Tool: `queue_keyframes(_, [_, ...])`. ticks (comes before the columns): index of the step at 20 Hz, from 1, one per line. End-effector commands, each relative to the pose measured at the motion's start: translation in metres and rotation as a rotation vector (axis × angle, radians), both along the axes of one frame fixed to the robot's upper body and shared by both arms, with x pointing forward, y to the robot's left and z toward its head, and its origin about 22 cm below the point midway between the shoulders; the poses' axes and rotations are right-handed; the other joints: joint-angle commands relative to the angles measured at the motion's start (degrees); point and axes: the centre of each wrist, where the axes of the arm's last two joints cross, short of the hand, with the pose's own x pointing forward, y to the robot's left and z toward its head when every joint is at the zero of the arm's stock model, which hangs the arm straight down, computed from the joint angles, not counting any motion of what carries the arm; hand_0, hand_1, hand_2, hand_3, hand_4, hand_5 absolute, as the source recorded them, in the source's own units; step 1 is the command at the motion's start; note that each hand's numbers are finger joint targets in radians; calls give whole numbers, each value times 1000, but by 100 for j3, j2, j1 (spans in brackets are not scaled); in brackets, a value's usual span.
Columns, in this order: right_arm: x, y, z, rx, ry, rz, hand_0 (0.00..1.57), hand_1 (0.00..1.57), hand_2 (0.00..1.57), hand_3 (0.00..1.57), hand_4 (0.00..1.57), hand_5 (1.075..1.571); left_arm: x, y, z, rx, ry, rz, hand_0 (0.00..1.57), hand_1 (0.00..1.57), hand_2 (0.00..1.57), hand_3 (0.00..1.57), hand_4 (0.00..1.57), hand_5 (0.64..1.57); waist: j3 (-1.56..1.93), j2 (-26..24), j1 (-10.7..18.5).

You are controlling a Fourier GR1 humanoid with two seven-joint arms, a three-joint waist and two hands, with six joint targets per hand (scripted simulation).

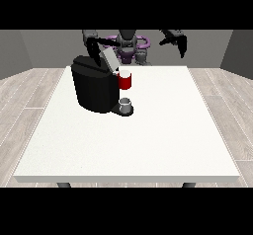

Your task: Insert the coffee pod into the coffee machine and close the lid

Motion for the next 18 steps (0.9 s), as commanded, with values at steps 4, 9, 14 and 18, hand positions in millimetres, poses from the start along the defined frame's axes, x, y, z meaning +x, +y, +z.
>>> queue_keyframes(4, [11, 9, 14, -22, -27, 48, 0, 0, 0, 0, 79, 1571, -14, 9, -1, 47, -40, 50, 0, 0, 0, 0, 299, 1571, 0, 224, -102])
queue_keyframes(9, [18, 15, 22, -75, -19, 26, 0, 0, 0, 0, 127, 1571, -28, -15, -8, 51, 17, 13, 0, 0, 0, 0, 346, 1571, 0, 60, 176])
queue_keyframes(14, [32, 36, 62, -149, -125, 88, 0, 0, 0, 0, 119, 1571, -7, -18, 12, 42, -23, 9, 0, 0, 0, 0, 363, 1571, 0, 429, 215])
queue_keyframes(18, [34, 43, 75, -138, -182, 98, 0, 0, 0, 0, 0, 1571, -5, -10, 18, 44, -71, -18, 0, 0, 0, 0, 362, 1571, 0, 603, 389])
